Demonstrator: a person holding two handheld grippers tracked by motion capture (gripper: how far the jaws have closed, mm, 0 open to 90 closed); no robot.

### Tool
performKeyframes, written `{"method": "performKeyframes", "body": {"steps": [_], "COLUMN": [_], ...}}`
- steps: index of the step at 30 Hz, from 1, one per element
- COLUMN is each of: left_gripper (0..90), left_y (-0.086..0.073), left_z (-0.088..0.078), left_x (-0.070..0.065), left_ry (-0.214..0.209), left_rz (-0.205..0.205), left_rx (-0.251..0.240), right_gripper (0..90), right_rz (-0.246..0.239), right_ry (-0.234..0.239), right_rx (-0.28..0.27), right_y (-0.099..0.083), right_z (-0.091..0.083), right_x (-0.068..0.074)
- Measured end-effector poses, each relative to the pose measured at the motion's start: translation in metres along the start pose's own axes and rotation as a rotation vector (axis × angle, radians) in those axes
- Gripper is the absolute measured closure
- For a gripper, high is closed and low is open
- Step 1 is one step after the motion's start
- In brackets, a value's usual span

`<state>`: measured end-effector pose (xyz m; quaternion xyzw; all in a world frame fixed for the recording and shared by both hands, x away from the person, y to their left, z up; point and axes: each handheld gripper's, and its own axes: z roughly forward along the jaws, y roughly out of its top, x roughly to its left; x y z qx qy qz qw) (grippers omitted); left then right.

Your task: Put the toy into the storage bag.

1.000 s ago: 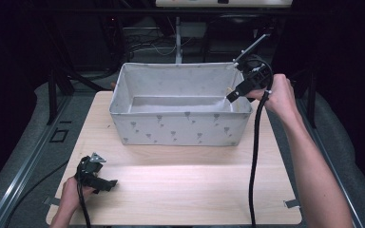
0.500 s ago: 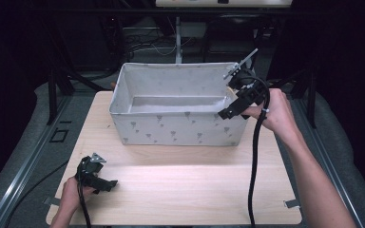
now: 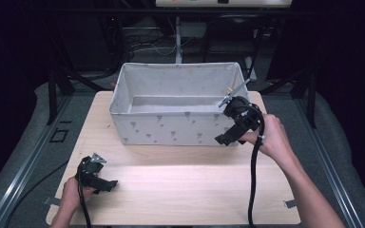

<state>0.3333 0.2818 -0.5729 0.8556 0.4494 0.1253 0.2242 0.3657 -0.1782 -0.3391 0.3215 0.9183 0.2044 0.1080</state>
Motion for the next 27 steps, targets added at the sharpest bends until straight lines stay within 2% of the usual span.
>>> {"method": "performKeyframes", "body": {"steps": [8, 18, 20, 24, 25, 27], "left_gripper": [0.1, 0.1, 0.1, 0.0, 0.0, 0.0], "left_y": [0.0, 0.0, 0.001, 0.001, 0.001, 0.001], "left_z": [0.0, 0.0, 0.0, 0.001, 0.0, 0.0], "left_x": [0.0, 0.0, 0.0, -0.001, -0.001, -0.001], "left_ry": [0.0, -0.006, -0.005, 0.0, -0.001, -0.003], "left_rz": [0.003, 0.007, 0.01, 0.01, 0.01, 0.011], "left_rx": [-0.001, 0.006, 0.007, 0.002, 0.003, 0.002], "right_gripper": [5.6, 5.7, 6.1, 7.2, 7.3, 8.3], "right_rz": [-0.012, 0.027, 0.017, 0.021, 0.014, 0.025], "right_ry": [0.025, 0.073, 0.064, 0.076, 0.059, 0.054], "right_rx": [0.032, 0.058, 0.081, 0.077, 0.092, 0.088], "right_y": [-0.023, -0.056, -0.058, -0.065, -0.067, -0.071], "right_z": [0.031, 0.079, 0.084, 0.093, 0.094, 0.099], "right_x": [0.018, 0.033, 0.034, 0.036, 0.036, 0.036]}}
